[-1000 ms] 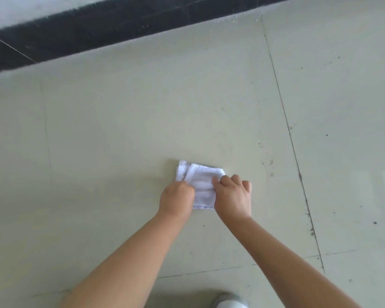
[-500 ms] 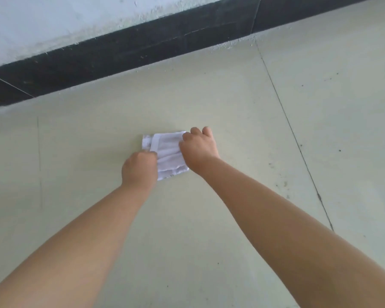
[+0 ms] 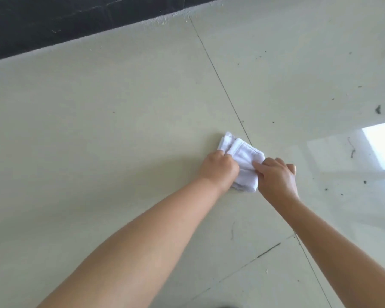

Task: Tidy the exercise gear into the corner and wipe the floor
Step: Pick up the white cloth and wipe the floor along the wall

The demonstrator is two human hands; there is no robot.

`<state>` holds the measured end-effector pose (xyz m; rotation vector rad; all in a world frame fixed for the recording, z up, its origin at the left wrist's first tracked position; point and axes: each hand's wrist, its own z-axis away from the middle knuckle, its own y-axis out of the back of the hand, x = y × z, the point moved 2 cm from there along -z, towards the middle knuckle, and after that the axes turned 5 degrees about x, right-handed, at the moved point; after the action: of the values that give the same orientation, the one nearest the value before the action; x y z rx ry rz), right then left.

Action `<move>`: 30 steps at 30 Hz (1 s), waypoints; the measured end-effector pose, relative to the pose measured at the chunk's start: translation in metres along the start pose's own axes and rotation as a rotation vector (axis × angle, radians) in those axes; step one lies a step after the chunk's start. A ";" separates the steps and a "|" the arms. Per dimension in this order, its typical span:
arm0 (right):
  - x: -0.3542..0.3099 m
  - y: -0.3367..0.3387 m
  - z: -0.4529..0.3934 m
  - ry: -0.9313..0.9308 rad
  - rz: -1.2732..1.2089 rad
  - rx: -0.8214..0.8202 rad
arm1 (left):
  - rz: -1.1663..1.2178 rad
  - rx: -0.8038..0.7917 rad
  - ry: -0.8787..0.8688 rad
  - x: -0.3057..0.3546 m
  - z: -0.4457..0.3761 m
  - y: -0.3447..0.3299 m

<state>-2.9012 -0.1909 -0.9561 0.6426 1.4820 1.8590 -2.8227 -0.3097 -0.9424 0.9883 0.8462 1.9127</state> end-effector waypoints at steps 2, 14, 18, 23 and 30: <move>0.013 -0.013 0.044 -0.063 -0.017 0.048 | 0.039 -0.014 -0.103 0.022 0.020 -0.025; -0.061 -0.054 0.144 0.101 -0.230 0.186 | -0.168 0.120 -0.277 -0.025 0.103 -0.056; -0.025 -0.041 0.131 0.056 -0.142 0.149 | -0.238 0.147 -0.371 -0.002 0.088 -0.064; 0.044 -0.028 0.102 -0.158 -0.098 0.143 | -0.207 0.103 -0.360 0.069 0.041 -0.051; 0.065 -0.015 0.061 -0.331 -0.168 0.109 | -0.266 0.127 -0.277 0.087 -0.003 -0.024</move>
<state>-2.8963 -0.1005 -0.9583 0.8083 1.3774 1.4722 -2.8492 -0.2239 -0.9351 1.1250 0.8932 1.4732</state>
